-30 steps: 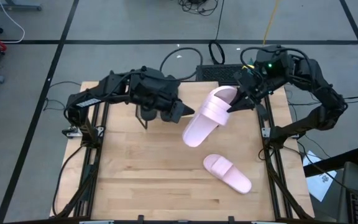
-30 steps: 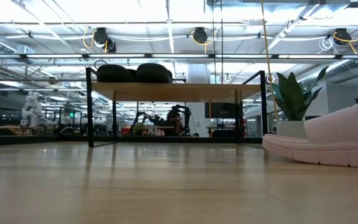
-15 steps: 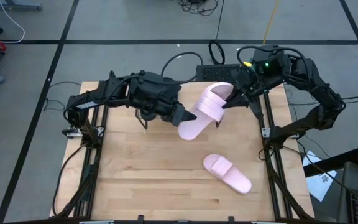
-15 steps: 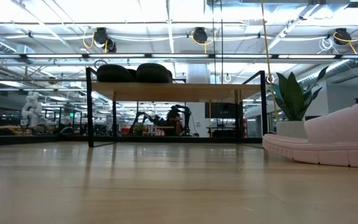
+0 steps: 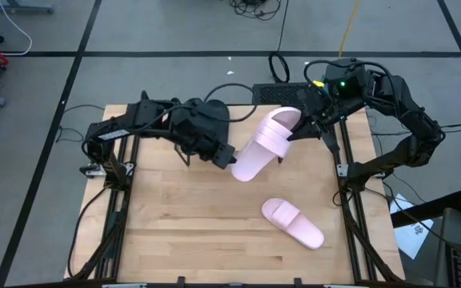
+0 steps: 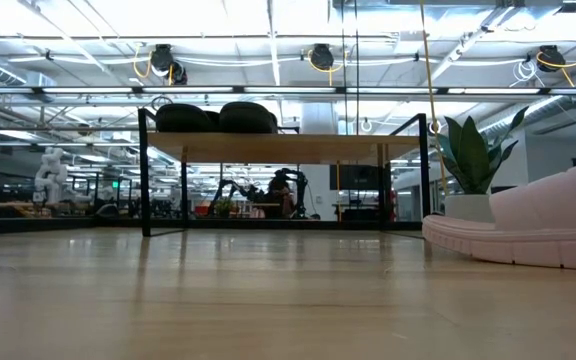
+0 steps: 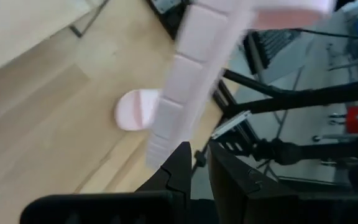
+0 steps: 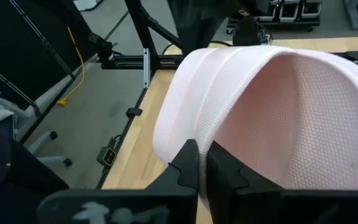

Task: Pick and place slides into the shelf
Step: Put the left pink slipper on the shelf

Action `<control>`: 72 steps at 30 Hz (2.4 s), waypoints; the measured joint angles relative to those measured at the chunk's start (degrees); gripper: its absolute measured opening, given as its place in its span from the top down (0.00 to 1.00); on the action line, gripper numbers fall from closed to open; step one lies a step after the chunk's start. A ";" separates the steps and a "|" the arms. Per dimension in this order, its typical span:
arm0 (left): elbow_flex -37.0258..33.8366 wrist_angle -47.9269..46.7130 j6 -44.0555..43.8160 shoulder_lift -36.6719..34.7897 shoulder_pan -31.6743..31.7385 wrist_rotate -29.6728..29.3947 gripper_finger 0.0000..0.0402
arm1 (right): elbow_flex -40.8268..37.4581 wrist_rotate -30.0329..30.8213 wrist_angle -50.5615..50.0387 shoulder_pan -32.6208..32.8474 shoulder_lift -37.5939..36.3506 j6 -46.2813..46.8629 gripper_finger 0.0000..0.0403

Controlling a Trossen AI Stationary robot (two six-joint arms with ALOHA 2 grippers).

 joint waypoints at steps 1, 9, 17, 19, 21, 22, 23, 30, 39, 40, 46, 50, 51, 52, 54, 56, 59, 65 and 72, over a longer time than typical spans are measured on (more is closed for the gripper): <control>0.00 -0.44 0.00 0.00 0.08 -0.39 0.88 | 0.00 -0.01 -0.07 0.00 0.00 -0.05 1.00; 0.02 -3.34 -0.07 0.69 0.43 -0.92 0.88 | 0.00 -3.08 -0.08 0.04 0.00 -0.05 1.00; -0.01 -2.89 -1.13 1.67 1.28 1.02 0.88 | 0.00 -3.04 0.15 0.02 0.00 -0.05 1.00; -0.06 -2.85 -1.16 1.93 1.41 1.97 0.88 | 0.00 -3.04 0.19 0.02 0.00 -0.06 1.00; 0.02 -2.67 -1.28 2.01 1.41 2.80 0.88 | 0.00 -3.06 0.23 0.02 0.00 -0.05 1.00; 0.02 -2.70 -1.29 2.06 1.41 2.92 0.88 | 0.00 -3.04 0.23 0.02 0.00 -0.07 1.00; 0.00 -2.70 -1.27 2.15 1.41 2.93 0.88 | 0.00 -3.04 0.23 0.02 0.00 -0.05 1.00; 0.00 -2.04 -1.79 2.19 1.39 3.93 0.88 | 0.00 -2.97 0.23 0.02 0.00 -0.05 1.00; 0.00 0.68 -2.73 2.15 1.04 7.72 0.88 | 0.00 -2.89 0.21 0.02 0.00 -0.07 1.00; 0.00 0.68 -2.63 2.16 1.04 7.87 0.88 | 0.00 -2.86 0.21 0.02 0.00 -0.07 1.00; 0.00 0.66 -2.49 2.14 1.04 7.51 0.84 | 0.00 -2.84 0.23 0.02 0.00 -0.07 1.00; 0.00 0.57 1.35 2.14 1.02 4.84 0.79 | 0.00 -2.71 0.23 0.01 0.00 -0.07 1.00; 0.00 0.57 2.02 2.14 1.03 4.53 0.78 | 0.00 -2.64 0.23 0.00 0.00 -0.07 1.00; 0.00 0.57 2.45 2.14 1.02 4.19 0.77 | 0.00 -2.64 0.23 0.00 0.00 -0.05 1.00; 0.00 0.57 3.35 2.14 1.10 2.86 0.77 | 0.00 -2.62 0.23 0.00 0.00 -0.05 1.00; 0.00 0.57 3.49 2.14 1.15 2.09 0.77 | 0.00 -2.62 0.23 0.00 0.00 -0.05 1.00; 0.00 0.65 3.54 2.14 1.15 1.98 0.77 | 0.00 -2.62 0.23 0.00 0.00 0.11 1.00; 0.00 0.73 0.97 2.14 1.04 2.24 0.77 | 0.00 -2.68 0.23 0.00 0.00 0.11 1.00; 0.00 -0.44 -0.41 2.14 1.08 2.48 0.77 | 0.00 -2.82 0.23 0.00 0.00 0.15 1.00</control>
